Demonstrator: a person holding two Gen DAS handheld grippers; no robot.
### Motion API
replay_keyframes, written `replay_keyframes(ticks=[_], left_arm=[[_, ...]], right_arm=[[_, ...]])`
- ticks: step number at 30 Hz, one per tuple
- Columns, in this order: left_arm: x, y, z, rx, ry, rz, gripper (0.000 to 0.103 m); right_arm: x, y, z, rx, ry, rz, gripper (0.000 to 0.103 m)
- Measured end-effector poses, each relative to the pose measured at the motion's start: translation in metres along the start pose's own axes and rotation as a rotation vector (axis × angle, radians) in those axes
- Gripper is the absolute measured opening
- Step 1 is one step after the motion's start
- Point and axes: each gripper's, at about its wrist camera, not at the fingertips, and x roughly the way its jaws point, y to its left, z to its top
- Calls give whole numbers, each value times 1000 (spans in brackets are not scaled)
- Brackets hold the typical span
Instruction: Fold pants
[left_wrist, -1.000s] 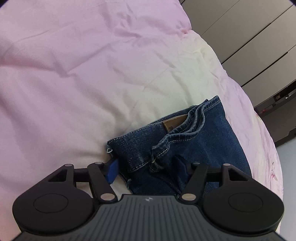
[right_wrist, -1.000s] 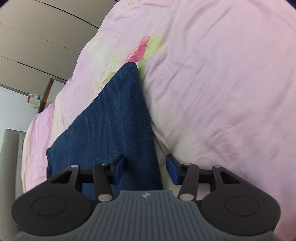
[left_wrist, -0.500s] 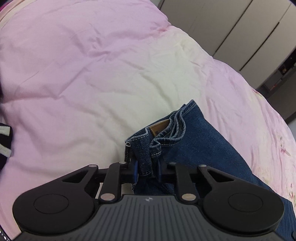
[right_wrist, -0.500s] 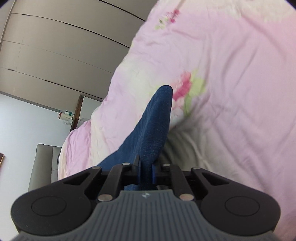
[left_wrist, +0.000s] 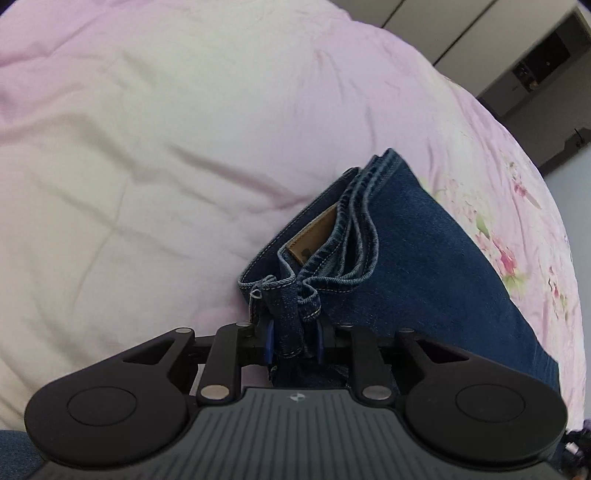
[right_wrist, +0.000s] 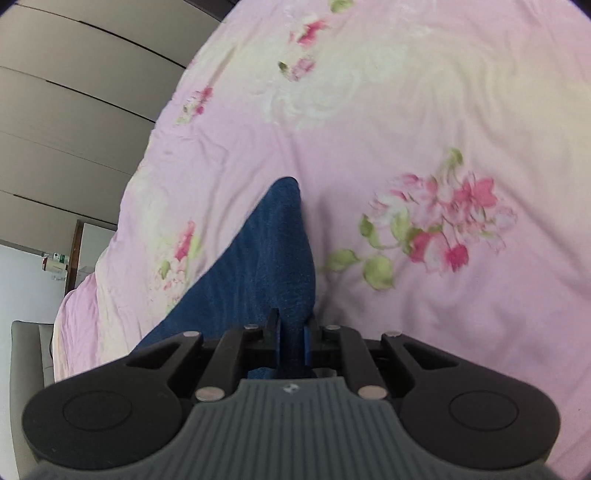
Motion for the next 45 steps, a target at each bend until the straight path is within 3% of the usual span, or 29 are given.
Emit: replay_keyframes(ticks=[2, 4, 5, 6, 12, 14, 17, 23, 27, 30, 34, 39, 41, 45], left_arm=[[5, 12, 3, -86, 17, -18, 32], [1, 11, 2, -98, 24, -9, 40], [-4, 7, 2, -70, 25, 17, 50], [-9, 3, 2, -35, 23, 38, 53], [-50, -40, -1, 265, 14, 125, 53], [-63, -62, -7, 369, -19, 147, 50], [-67, -100, -22, 549, -24, 70, 49], [-29, -185, -68, 902, 75, -74, 29], [7, -222, -105, 1072, 172, -170, 19], [37, -232, -129, 1150, 269, -143, 10], [66, -225, -145, 1168, 314, -89, 9], [55, -236, -141, 1245, 357, -75, 9], [43, -244, -130, 1287, 330, -100, 10], [41, -263, -98, 1294, 252, -71, 11]], right_arm=[[10, -3, -6, -15, 6, -38, 7], [20, -2, -9, -51, 8, -79, 7], [21, -2, -10, -65, 8, -91, 8], [22, -1, -10, -80, 8, -97, 8], [23, 5, -7, -165, 28, -114, 14], [24, 9, -7, -197, 31, -129, 17], [24, 11, -7, -229, 34, -154, 30], [22, 4, -7, -210, 48, -140, 31], [20, -2, -9, -188, 48, -127, 31], [20, -1, -10, -189, 48, -124, 31], [21, 0, -11, -208, 57, -119, 31], [29, -5, -10, -199, 79, -97, 31], [29, -6, -7, -198, 81, -86, 32], [27, -2, 4, -226, 58, -83, 34]])
